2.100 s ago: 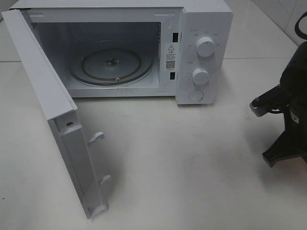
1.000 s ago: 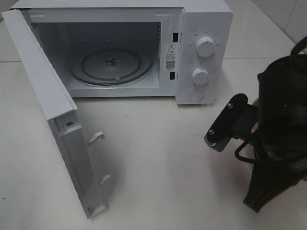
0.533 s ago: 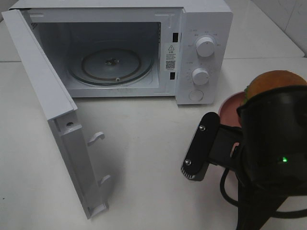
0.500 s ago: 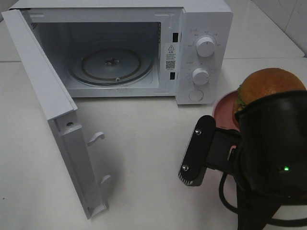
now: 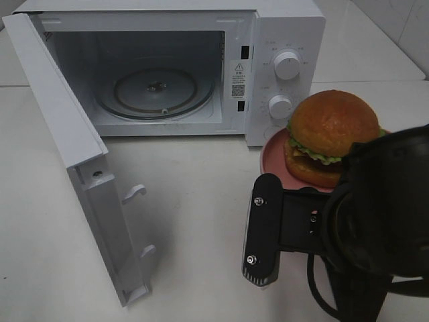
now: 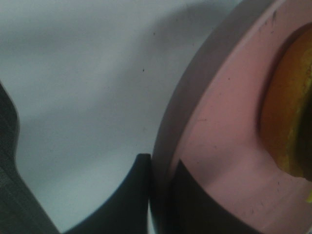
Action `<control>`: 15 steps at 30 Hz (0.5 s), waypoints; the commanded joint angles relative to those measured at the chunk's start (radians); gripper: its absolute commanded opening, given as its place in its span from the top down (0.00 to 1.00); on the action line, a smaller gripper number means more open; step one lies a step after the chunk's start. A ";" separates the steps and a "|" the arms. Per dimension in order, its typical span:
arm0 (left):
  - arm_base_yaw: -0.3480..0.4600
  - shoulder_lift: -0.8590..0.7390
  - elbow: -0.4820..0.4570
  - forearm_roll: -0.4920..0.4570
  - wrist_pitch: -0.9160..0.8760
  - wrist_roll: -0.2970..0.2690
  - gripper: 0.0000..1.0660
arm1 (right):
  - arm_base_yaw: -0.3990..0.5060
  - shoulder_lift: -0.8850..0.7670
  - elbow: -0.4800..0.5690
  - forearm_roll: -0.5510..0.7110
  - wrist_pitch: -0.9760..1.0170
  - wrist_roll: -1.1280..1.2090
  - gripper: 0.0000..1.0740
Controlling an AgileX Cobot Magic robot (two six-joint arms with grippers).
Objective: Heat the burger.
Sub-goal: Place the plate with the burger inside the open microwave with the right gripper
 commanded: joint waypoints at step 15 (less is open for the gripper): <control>-0.001 -0.025 0.001 -0.005 -0.005 -0.004 0.08 | 0.006 -0.051 0.002 -0.092 -0.096 -0.312 1.00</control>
